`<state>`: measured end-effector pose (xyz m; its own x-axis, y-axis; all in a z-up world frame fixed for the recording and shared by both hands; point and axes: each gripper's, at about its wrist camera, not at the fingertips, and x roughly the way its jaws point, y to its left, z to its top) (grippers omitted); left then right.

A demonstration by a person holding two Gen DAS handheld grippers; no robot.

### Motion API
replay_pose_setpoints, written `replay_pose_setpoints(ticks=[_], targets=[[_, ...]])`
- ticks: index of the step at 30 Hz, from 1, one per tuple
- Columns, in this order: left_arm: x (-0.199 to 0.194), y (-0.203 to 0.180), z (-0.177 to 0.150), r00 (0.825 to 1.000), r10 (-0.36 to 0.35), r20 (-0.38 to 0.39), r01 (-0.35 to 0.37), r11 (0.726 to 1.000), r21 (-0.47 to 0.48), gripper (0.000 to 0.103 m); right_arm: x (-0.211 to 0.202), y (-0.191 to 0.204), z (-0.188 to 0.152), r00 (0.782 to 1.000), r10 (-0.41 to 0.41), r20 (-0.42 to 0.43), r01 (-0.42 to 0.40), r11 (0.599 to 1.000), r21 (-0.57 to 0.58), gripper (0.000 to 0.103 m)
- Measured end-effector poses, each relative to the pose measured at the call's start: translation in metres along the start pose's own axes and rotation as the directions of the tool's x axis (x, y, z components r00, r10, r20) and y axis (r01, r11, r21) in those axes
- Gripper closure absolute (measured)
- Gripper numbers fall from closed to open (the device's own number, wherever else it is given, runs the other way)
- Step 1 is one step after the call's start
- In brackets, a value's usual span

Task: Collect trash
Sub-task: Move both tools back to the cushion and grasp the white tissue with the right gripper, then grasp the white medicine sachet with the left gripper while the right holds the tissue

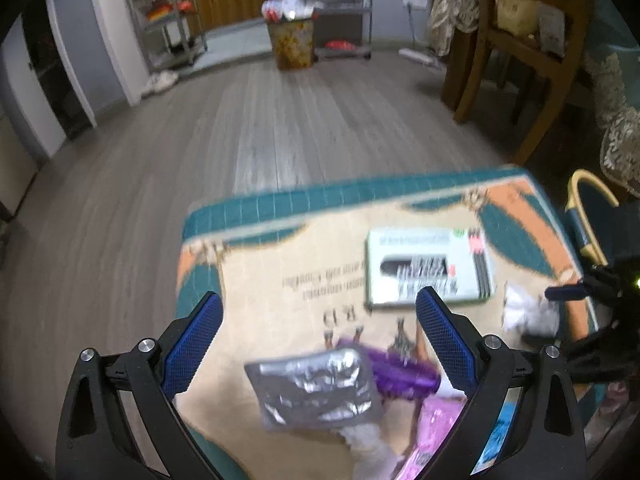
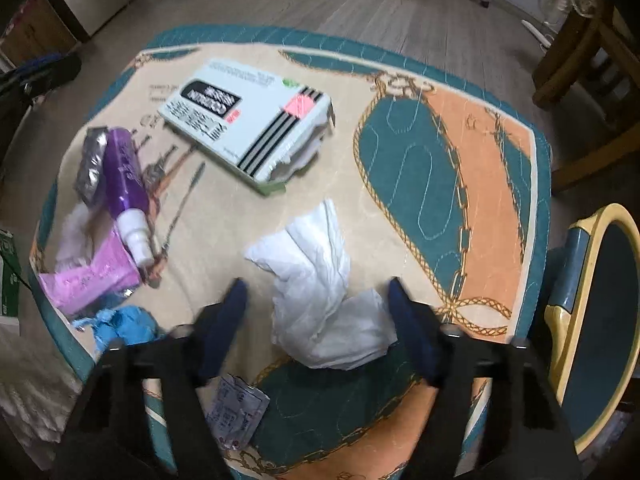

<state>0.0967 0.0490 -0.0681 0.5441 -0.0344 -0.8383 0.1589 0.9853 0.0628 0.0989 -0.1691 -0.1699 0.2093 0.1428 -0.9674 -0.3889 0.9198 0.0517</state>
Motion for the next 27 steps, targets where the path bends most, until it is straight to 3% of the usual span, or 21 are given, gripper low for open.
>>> replay_pose_setpoints(ticks=[4, 8, 12, 20, 27], targets=[[0.025, -0.003, -0.023, 0.992, -0.022, -0.125, 0.021, 1.0, -0.007, 0.007, -0.001, -0.007, -0.001, 1.0, 0.009, -0.004, -0.009, 1.0, 0.016, 0.076], [0.027, -0.016, -0.028, 0.992, 0.031, -0.123, -0.019, 0.995, 0.1, 0.007, -0.01, -0.015, 0.003, 0.999, 0.036, 0.029, -0.037, 0.998, 0.053, 0.087], [0.024, -0.026, -0.021, 0.994, -0.018, -0.112, 0.029, 0.995, 0.092, 0.007, -0.024, -0.022, 0.005, 0.996, 0.053, 0.066, -0.059, 0.995, 0.077, 0.088], [0.033, -0.059, -0.006, 0.995, -0.025, -0.097, 0.039, 0.989, 0.145, 0.007, -0.058, -0.056, 0.01, 0.984, 0.081, 0.161, -0.109, 0.978, 0.176, 0.088], [0.046, -0.075, 0.003, 0.988, -0.076, -0.134, 0.09, 0.99, 0.108, 0.007, -0.058, -0.078, 0.005, 0.987, 0.061, 0.15, -0.091, 0.976, 0.197, 0.088]])
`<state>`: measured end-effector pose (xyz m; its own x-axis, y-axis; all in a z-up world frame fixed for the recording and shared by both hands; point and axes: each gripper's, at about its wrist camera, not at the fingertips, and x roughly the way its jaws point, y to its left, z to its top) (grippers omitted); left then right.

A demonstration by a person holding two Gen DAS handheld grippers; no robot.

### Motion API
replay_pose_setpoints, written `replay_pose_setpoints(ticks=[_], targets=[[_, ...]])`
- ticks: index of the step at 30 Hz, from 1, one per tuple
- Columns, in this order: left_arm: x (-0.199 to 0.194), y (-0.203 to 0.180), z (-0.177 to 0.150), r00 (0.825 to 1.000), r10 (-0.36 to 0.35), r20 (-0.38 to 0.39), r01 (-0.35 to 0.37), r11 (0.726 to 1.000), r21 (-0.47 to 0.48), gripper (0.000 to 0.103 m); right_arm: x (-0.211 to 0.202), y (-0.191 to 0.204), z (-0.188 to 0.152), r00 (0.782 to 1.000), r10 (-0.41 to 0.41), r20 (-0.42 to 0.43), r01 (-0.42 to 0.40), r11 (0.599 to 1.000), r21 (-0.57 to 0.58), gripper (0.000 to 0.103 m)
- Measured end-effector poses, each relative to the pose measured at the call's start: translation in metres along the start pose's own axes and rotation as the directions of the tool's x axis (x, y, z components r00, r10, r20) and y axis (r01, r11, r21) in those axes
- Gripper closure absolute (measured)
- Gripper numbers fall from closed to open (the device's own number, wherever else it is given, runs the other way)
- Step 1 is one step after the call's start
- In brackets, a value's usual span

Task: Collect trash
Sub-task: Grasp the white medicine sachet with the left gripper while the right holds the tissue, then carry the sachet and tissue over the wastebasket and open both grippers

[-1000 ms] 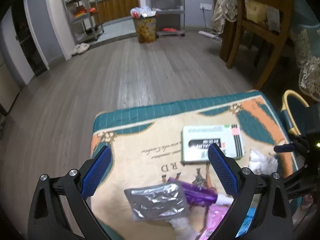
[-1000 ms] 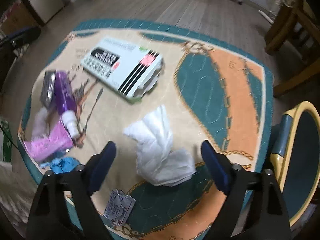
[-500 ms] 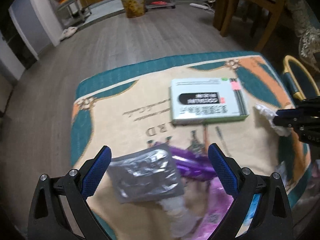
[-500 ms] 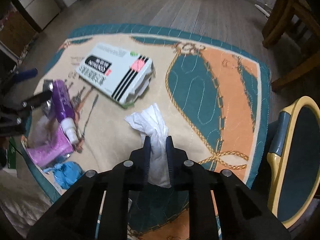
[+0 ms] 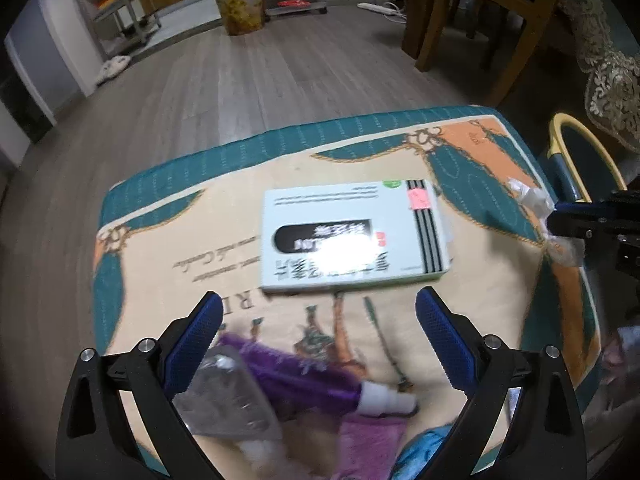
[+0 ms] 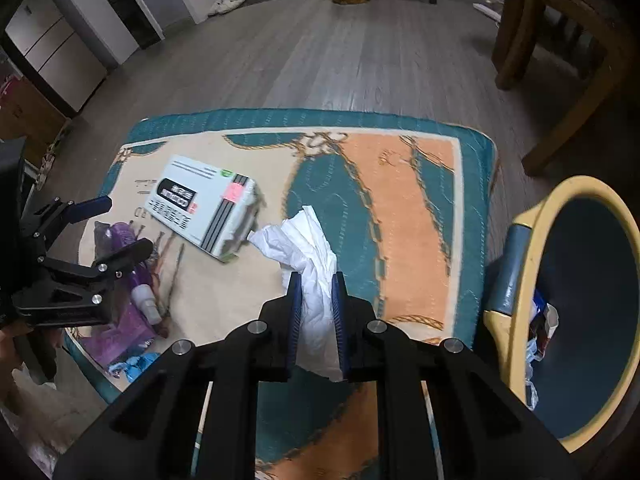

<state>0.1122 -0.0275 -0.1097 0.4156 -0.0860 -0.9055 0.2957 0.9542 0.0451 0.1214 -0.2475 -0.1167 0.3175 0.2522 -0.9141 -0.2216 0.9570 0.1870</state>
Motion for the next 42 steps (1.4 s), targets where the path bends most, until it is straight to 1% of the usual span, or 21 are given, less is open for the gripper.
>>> replay_pose_setpoints(ticks=[2, 4, 6, 8, 10, 13, 16, 18, 20, 22, 23, 24, 25, 26, 27, 29, 31, 36, 42], targets=[[-0.001, -0.005, 0.001, 1.0, -0.012, 0.001, 0.012, 1.0, 0.011, 0.007, 0.0, -0.002, 0.001, 1.0, -0.002, 0.006, 0.002, 1.0, 0.008, 0.088], [-0.005, -0.01, -0.001, 0.998, -0.065, 0.007, 0.065, 0.998, 0.011, 0.007, -0.006, -0.01, 0.004, 1.0, 0.0, 0.024, -0.001, 1.0, 0.026, 0.088], [-0.011, -0.019, -0.004, 0.992, -0.123, 0.016, 0.123, 0.992, 0.017, 0.007, -0.013, -0.015, 0.005, 0.999, 0.006, 0.044, -0.008, 0.999, 0.036, 0.088], [-0.015, -0.036, -0.011, 0.985, -0.173, 0.001, 0.173, 0.985, 0.027, 0.007, -0.019, -0.016, 0.004, 0.998, 0.005, 0.057, -0.007, 0.999, 0.035, 0.088], [-0.02, -0.055, -0.019, 0.979, -0.203, -0.016, 0.204, 0.978, 0.052, 0.007, -0.026, -0.018, 0.002, 0.998, 0.002, 0.064, -0.005, 0.999, 0.035, 0.088], [-0.032, -0.082, -0.031, 0.982, -0.189, 0.003, 0.188, 0.978, 0.095, 0.007, -0.036, -0.02, -0.003, 0.997, 0.0, 0.078, -0.004, 0.999, 0.044, 0.088], [-0.039, -0.101, -0.044, 0.985, -0.169, 0.026, 0.167, 0.982, 0.085, 0.009, -0.048, -0.022, -0.008, 0.995, -0.009, 0.096, 0.005, 0.999, 0.039, 0.088], [-0.039, -0.109, -0.051, 0.987, -0.163, 0.014, 0.161, 0.983, 0.087, 0.01, -0.056, -0.026, -0.012, 0.994, -0.017, 0.105, 0.012, 0.999, 0.043, 0.088], [-0.033, -0.119, -0.061, 0.984, -0.176, -0.035, 0.179, 0.979, 0.101, 0.018, -0.065, -0.032, -0.014, 0.994, -0.027, 0.11, 0.021, 0.998, 0.053, 0.088], [-0.024, -0.128, -0.069, 0.981, -0.177, -0.084, 0.187, 0.974, 0.129, 0.033, -0.073, -0.036, -0.015, 0.992, -0.034, 0.12, 0.027, 0.998, 0.058, 0.088], [-0.021, -0.132, -0.072, 0.98, -0.174, -0.098, 0.187, 0.972, 0.142, 0.036, -0.077, -0.037, -0.016, 0.991, -0.038, 0.125, 0.031, 0.998, 0.056, 0.088], [-0.016, -0.136, -0.074, 0.979, -0.166, -0.118, 0.184, 0.969, 0.162, 0.042, -0.08, -0.039, -0.016, 0.991, -0.041, 0.128, 0.034, 0.998, 0.054, 0.088], [-0.01, -0.139, -0.077, 0.979, -0.154, -0.134, 0.177, 0.967, 0.181, 0.052, -0.082, -0.039, -0.016, 0.99, -0.044, 0.131, 0.038, 0.998, 0.053, 0.088], [-0.006, -0.141, -0.079, 0.977, -0.15, -0.148, 0.178, 0.965, 0.194, 0.059, -0.084, -0.04, -0.017, 0.99, -0.046, 0.133, 0.039, 0.998, 0.053, 0.088], [-0.002, -0.143, -0.081, 0.975, -0.153, -0.163, 0.185, 0.962, 0.2, 0.07, -0.085, -0.041, -0.017, 0.99, -0.046, 0.134, 0.039, 0.998, 0.056, 0.088], [-0.001, -0.145, -0.078, 0.976, -0.151, -0.155, 0.182, 0.961, 0.209, 0.076, -0.086, -0.044, -0.017, 0.99, -0.048, 0.134, 0.04, 0.997, 0.058, 0.088], [-0.002, -0.143, -0.072, 0.979, -0.154, -0.136, 0.18, 0.96, 0.212, 0.078, -0.086, -0.045, -0.018, 0.99, -0.049, 0.134, 0.041, 0.997, 0.058, 0.088], [-0.013, -0.135, -0.055, 0.981, -0.179, -0.076, 0.19, 0.967, 0.168, 0.078, -0.086, -0.05, -0.019, 0.989, -0.053, 0.135, 0.044, 0.997, 0.07, 0.088], [-0.032, -0.123, -0.014, 0.98, -0.195, 0.035, 0.189, 0.974, 0.124, 0.078, -0.089, -0.055, -0.019, 0.988, -0.051, 0.149, 0.039, 0.996, 0.083, 0.088]])
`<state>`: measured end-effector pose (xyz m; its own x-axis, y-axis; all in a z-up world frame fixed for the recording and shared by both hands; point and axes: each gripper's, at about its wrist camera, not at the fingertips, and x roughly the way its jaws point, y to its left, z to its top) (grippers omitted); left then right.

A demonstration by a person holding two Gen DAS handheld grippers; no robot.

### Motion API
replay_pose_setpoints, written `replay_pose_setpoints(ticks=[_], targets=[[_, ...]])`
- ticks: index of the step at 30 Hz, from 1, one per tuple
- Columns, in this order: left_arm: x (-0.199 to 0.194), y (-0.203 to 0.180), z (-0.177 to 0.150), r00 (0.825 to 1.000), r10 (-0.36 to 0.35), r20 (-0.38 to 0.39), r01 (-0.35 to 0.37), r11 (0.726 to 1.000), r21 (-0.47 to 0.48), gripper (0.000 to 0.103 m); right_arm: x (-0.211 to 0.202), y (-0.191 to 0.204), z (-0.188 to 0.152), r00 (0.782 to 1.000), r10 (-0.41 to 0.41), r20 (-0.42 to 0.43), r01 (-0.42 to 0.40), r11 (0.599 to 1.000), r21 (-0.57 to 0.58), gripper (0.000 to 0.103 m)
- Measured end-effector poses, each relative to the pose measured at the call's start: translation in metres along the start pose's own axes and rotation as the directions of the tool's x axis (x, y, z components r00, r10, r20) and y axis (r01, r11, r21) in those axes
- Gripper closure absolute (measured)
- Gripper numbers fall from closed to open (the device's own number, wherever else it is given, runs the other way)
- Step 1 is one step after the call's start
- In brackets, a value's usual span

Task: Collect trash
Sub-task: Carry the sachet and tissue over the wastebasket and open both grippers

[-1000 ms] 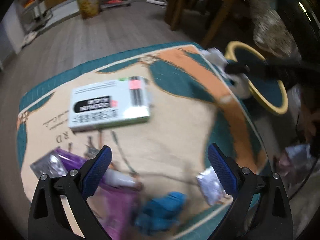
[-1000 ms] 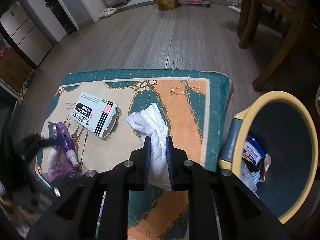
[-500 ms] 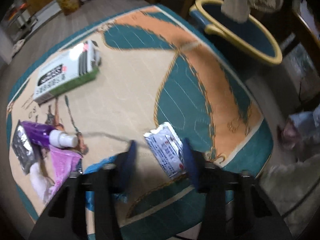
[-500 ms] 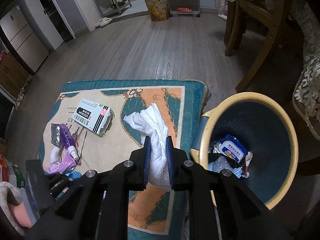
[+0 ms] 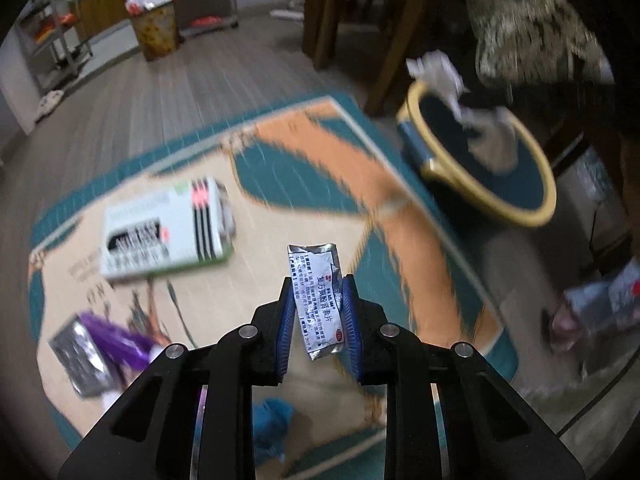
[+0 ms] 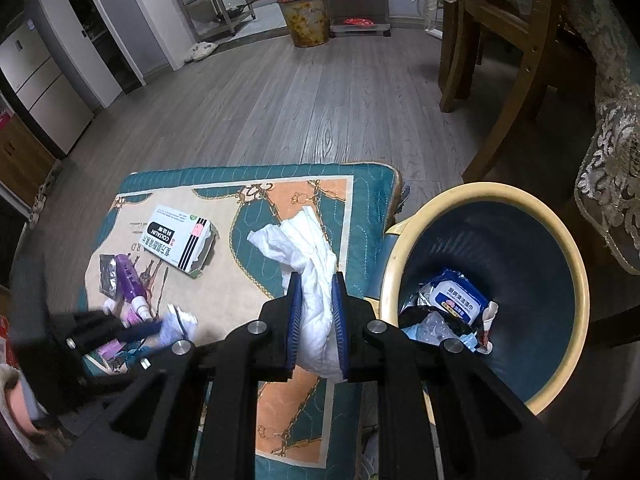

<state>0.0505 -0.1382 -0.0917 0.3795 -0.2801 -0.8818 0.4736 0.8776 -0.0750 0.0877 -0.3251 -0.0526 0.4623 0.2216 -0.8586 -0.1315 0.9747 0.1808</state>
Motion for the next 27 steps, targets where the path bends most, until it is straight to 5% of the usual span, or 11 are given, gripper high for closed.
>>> replay_pose_setpoints(ticks=[17, 27], targets=[[-0.029, 0.012, 0.061, 0.987, 0.075, 0.145, -0.076, 0.997, -0.002, 0.078, 0.005, -0.012, -0.004, 1.0, 0.019, 0.006, -0.019, 0.999, 0.027, 0.088], [-0.016, -0.019, 0.074, 0.986, 0.033, 0.161, -0.042, 0.998, 0.053, 0.078, -0.002, -0.05, -0.003, 0.999, -0.027, 0.027, 0.025, 0.997, 0.072, 0.088]])
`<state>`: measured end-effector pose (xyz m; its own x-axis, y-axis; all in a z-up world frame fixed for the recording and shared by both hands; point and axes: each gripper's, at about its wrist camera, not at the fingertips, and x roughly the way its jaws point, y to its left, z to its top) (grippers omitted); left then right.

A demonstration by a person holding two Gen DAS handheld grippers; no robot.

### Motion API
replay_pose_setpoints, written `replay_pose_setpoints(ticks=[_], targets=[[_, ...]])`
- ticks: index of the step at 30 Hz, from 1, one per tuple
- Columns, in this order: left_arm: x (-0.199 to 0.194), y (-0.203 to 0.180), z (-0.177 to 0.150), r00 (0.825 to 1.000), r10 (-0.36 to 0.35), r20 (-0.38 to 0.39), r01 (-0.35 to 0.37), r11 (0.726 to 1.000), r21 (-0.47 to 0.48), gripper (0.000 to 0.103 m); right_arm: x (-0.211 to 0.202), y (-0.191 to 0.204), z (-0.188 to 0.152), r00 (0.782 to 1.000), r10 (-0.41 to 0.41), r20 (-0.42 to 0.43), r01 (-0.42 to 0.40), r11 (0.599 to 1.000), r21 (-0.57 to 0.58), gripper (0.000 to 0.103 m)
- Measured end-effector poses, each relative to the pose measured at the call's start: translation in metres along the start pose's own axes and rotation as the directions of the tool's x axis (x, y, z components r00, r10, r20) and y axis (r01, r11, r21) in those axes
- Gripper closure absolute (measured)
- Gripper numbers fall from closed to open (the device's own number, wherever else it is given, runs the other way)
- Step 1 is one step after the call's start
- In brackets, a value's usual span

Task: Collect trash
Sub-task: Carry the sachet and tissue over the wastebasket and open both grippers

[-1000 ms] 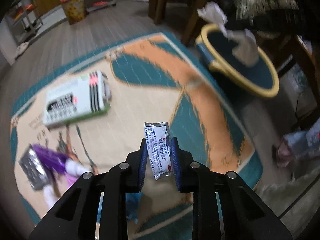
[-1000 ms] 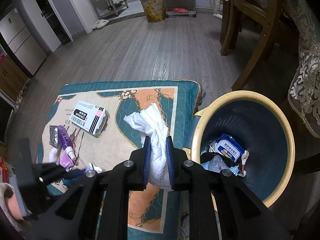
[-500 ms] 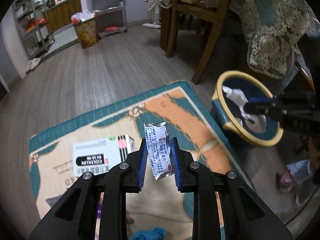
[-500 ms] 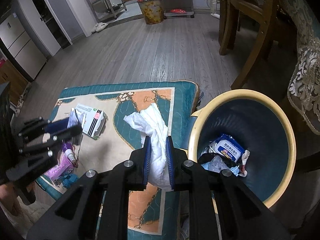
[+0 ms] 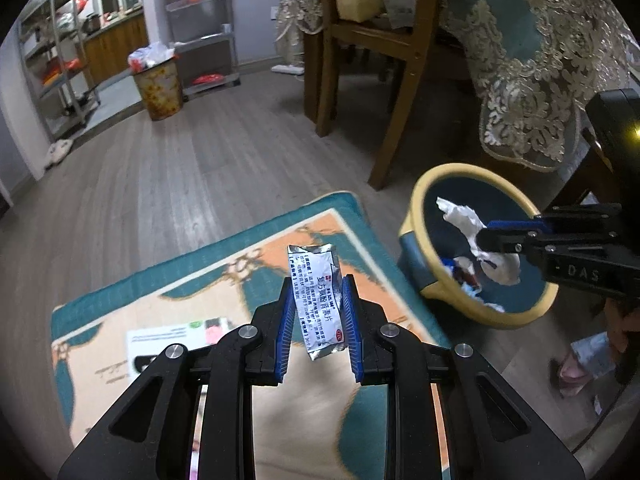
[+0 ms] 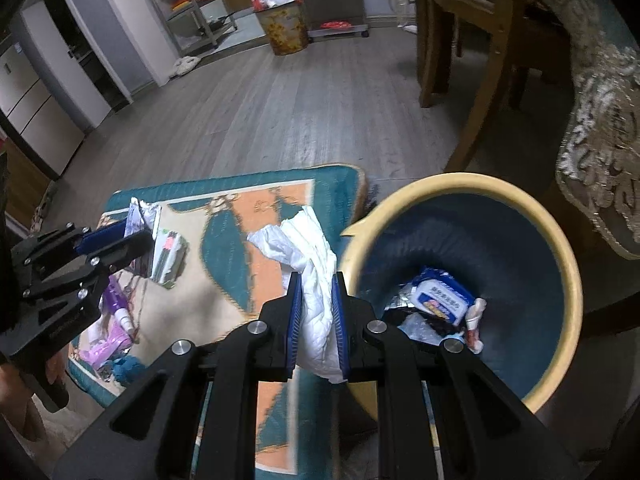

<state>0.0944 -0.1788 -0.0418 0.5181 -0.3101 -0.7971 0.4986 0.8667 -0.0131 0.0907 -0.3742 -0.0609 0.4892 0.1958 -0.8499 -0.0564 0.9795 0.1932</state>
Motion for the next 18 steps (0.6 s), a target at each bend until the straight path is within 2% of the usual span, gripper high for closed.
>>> replay_pose_setpoints(ticks=[12, 18], targets=[[0.024, -0.046, 0.015, 0.995, -0.101, -0.009, 0.101, 0.995, 0.003, 0.078, -0.013, -0.065, -0.01, 0.996, -0.085, 0.013, 0.083, 0.99, 0.115, 0.088], [0.035, -0.083, 0.015, 0.988, -0.152, -0.022, 0.152, 0.987, 0.05, 0.078, -0.017, -0.096, -0.017, 0.996, -0.092, 0.004, 0.09, 0.975, 0.204, 0.088]])
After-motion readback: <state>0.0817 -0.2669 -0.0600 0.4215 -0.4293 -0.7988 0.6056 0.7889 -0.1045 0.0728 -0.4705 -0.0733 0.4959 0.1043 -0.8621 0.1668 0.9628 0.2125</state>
